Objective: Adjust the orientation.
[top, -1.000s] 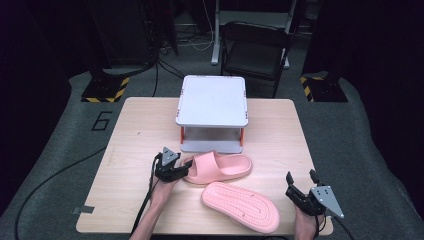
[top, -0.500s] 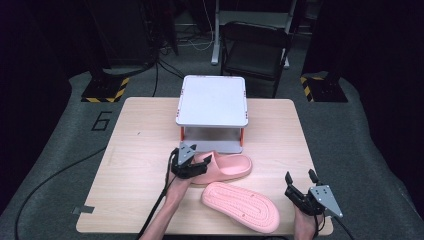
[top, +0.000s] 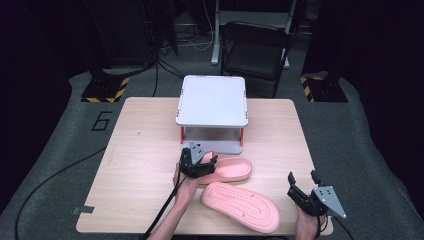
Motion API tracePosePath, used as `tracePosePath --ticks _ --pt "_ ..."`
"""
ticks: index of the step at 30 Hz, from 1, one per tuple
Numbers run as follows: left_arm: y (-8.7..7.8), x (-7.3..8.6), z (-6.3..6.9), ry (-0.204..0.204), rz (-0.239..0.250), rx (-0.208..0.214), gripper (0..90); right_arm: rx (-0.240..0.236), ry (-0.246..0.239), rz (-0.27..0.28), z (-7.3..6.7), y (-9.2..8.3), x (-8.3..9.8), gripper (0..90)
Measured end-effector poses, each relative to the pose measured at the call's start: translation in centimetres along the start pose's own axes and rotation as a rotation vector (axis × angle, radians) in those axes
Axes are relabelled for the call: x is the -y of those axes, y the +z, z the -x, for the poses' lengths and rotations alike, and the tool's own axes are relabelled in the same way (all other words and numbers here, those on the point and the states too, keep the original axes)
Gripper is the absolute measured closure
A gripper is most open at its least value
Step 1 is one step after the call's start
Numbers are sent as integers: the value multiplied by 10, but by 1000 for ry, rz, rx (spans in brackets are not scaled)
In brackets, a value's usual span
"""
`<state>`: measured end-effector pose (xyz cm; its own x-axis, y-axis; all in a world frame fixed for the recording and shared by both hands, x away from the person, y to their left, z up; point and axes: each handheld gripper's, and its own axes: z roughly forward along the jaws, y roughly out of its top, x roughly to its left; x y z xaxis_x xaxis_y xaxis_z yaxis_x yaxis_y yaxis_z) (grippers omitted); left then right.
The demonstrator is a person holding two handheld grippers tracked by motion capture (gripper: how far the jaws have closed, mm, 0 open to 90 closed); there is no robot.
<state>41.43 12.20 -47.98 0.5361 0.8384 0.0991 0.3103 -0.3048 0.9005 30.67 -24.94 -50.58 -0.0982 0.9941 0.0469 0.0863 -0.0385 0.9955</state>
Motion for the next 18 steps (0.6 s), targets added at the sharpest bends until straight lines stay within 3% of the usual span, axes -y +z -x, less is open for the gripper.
tracePosePath --ticks 2,3,7,14,16,18 --pt "-4 3 -2 4 -4 -29 233 -3 -10 0 -1 0 0 204" --pt "-5 5 -4 -22 0 -30 233 -5 -13 -7 -2 1 1 204" --pt "-1 7 -1 -21 -13 -21 243 -6 -21 -11 -4 3 1 206" --pt "4 10 -3 -77 -35 -7 229 -16 -21 -12 -3 3 1 209" --pt "3 11 -3 -85 -40 -17 186 -14 -14 -18 -1 3 2 211" --pt "3 12 -3 -141 -50 -23 174 -14 -15 -16 -1 3 1 211"
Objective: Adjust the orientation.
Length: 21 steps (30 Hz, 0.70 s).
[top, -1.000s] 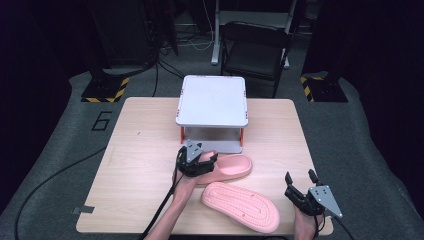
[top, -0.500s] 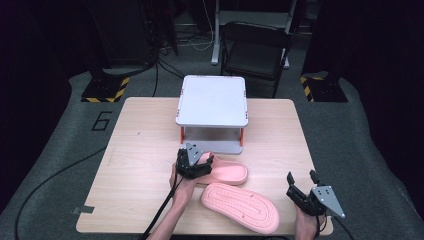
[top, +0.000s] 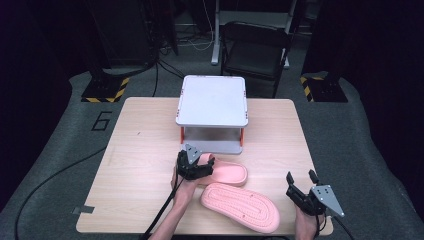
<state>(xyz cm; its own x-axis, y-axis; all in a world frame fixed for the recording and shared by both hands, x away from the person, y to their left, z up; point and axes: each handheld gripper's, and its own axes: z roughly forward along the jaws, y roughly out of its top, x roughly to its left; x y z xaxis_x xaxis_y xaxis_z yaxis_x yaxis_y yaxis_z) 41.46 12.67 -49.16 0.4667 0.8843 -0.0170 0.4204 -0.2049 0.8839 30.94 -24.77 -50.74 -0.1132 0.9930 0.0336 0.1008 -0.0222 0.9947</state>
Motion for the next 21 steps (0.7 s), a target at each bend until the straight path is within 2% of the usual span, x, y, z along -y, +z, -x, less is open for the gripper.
tracePosePath --ticks 3,4,5,6,7,8,10,11,12,14,15,18,21 --pt "-1 3 0 -38 4 -22 117 -2 -12 3 -2 -1 -1 215" --pt "-1 3 0 -38 4 -22 113 -2 -12 3 -2 -1 -1 215" --pt "0 3 0 -63 -5 -25 102 -4 -16 1 -3 0 -1 215" --pt "0 3 0 -63 -5 -25 92 -4 -16 1 -3 0 -1 215" --pt "2 4 -3 -100 -20 -18 84 -11 -15 2 -4 0 -1 216" --pt "2 4 -3 -100 -20 -18 77 -11 -15 2 -4 0 -1 216" --pt "5 6 -6 -156 -52 5 58 -14 -19 1 -4 0 -1 217" --pt "6 7 -7 -164 -52 13 54 -15 -18 1 -4 0 -1 218" --pt "7 7 -8 -157 -56 22 53 -13 -13 3 -4 1 -1 218" --pt "8 7 -8 -180 -40 29 62 -13 -18 3 -4 0 -1 219" --pt "7 7 -9 -172 -42 36 76 -12 -22 1 -4 0 -1 219" --pt "0 6 -8 -140 3 13 192 -13 -16 3 -4 1 -1 220" --pt "-2 8 -11 -134 18 -2 216 -12 -23 -4 -4 1 -1 221"
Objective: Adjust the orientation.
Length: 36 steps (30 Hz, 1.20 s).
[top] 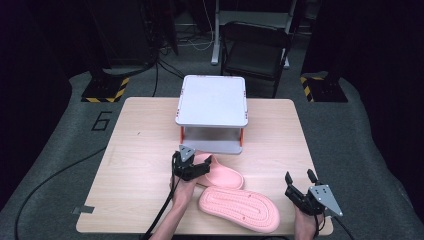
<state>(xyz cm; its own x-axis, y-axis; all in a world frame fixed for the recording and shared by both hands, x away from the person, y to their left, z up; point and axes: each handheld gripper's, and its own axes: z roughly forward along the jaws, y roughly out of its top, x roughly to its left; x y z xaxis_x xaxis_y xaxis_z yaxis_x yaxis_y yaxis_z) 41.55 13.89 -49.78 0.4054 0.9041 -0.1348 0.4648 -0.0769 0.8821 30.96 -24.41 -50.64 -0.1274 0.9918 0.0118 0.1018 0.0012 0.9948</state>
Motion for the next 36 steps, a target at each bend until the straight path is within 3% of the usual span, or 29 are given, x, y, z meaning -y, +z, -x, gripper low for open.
tracePosePath --ticks 4,6,8,13,15,18,20,23,26,31,34,36 --pt "-3 -1 -2 24 17 -40 247 -1 -6 -1 -1 1 0 223" --pt "-8 -2 -4 46 39 -45 330 -3 -12 -4 -1 1 0 224" --pt "-13 -4 -6 35 52 -54 408 -2 -11 -8 -1 1 0 224" --pt "-16 -3 -8 45 46 -40 424 -6 -8 -12 -2 2 1 225" --pt "-15 -2 -8 34 47 -43 404 -7 -18 -10 -3 2 1 226" --pt "-14 2 -10 -7 26 -28 260 -4 -16 -11 -2 2 1 227" --pt "-14 6 -9 -36 37 -39 216 -5 -11 -15 -2 2 1 226" --pt "-13 8 -13 -58 11 -34 145 -5 -12 -15 -2 2 1 227" --pt "-11 10 -14 -78 -1 -30 119 -5 -19 -13 -2 2 1 228" --pt "-6 12 -19 -129 -20 16 105 -6 -21 -12 -2 2 1 228" --pt "-3 14 -21 -156 -41 68 154 -8 -14 -16 -2 2 1 229" --pt "-2 15 -20 -150 -28 61 170 -9 -17 -19 -1 2 1 229"
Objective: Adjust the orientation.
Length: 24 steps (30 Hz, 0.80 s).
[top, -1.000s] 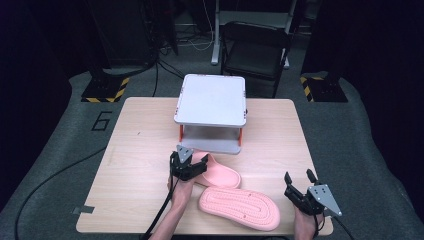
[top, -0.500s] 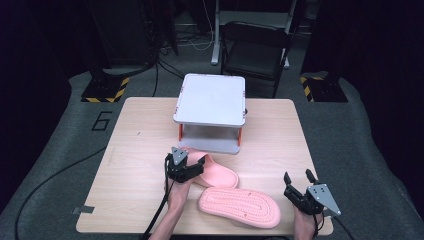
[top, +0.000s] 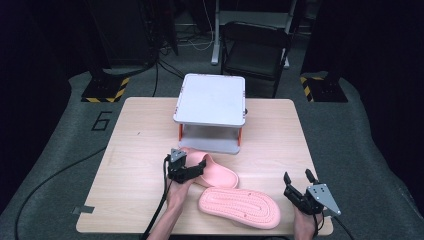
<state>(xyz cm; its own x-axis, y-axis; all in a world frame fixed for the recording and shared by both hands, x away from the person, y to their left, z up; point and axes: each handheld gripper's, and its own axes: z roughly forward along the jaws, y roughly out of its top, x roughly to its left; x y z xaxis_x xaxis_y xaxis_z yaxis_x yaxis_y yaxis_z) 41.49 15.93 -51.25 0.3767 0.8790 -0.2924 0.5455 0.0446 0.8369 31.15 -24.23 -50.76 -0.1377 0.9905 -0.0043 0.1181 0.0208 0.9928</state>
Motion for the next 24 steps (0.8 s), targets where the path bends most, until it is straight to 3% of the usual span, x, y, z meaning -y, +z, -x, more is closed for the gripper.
tracePosePath --ticks 5,13,16,19,21,24 --pt "-3 0 1 -3 44 -20 186 1 2 0 0 0 0 231" --pt "-18 -2 -5 7 124 -112 190 1 6 5 -1 1 0 232" --pt "-26 -5 -18 7 141 -153 190 -5 -5 -2 -1 1 0 232" --pt "-35 -8 -37 25 129 -165 189 -6 -5 -5 -2 1 0 232" --pt "-42 -9 -51 38 128 -162 190 -8 -9 -4 -1 2 1 232" --pt "-53 -9 -73 25 127 -122 190 -9 -14 -9 -1 2 1 232"
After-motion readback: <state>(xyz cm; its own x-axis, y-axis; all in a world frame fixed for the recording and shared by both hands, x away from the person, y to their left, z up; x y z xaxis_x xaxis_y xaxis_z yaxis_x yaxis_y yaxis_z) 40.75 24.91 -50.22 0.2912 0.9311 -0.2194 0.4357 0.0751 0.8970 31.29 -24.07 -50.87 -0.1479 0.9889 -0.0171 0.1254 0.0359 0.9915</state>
